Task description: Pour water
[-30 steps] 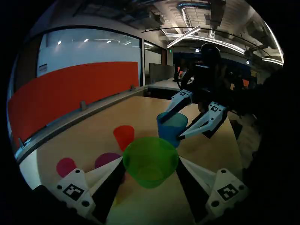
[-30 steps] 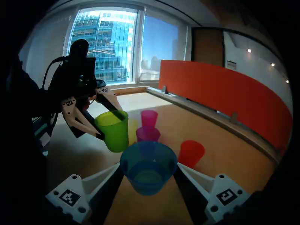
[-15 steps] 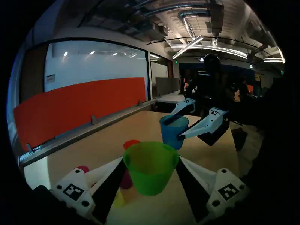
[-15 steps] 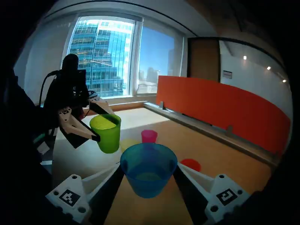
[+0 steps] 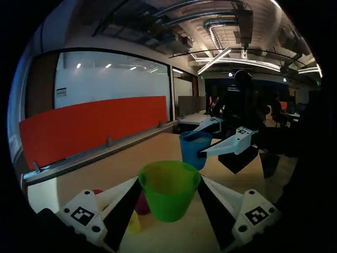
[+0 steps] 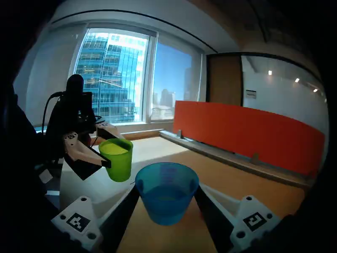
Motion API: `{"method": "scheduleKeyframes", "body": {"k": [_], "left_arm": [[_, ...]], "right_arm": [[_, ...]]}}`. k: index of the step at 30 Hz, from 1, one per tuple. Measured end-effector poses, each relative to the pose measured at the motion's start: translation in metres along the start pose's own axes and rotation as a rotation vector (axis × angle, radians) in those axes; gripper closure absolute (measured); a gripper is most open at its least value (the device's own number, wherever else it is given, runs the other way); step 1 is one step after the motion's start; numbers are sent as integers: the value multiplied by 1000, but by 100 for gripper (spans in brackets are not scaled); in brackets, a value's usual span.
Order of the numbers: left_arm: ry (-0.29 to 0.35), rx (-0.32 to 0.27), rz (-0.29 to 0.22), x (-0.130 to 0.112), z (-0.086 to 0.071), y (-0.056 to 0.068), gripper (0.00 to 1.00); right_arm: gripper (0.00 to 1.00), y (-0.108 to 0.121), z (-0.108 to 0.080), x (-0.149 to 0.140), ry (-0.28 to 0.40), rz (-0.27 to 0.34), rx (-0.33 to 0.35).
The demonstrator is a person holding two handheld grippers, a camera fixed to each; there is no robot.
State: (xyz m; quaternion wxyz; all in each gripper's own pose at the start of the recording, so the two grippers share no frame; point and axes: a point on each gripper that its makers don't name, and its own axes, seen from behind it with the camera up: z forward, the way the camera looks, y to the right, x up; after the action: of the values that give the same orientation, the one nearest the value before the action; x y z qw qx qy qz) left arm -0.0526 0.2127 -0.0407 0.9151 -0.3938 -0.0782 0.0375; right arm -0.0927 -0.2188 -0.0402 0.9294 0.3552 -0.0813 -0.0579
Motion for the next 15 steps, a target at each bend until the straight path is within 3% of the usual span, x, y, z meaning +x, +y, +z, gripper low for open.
{"method": "scheduleKeyframes", "body": {"k": [9, 15], "left_arm": [[29, 15, -7, 8, -5, -3, 11], [35, 9, -11, 9, -4, -2, 11]], "right_arm": [[10, -3, 5, 23, 69, 17, -13], [10, -1, 9, 27, 80, 18, -18]]}}
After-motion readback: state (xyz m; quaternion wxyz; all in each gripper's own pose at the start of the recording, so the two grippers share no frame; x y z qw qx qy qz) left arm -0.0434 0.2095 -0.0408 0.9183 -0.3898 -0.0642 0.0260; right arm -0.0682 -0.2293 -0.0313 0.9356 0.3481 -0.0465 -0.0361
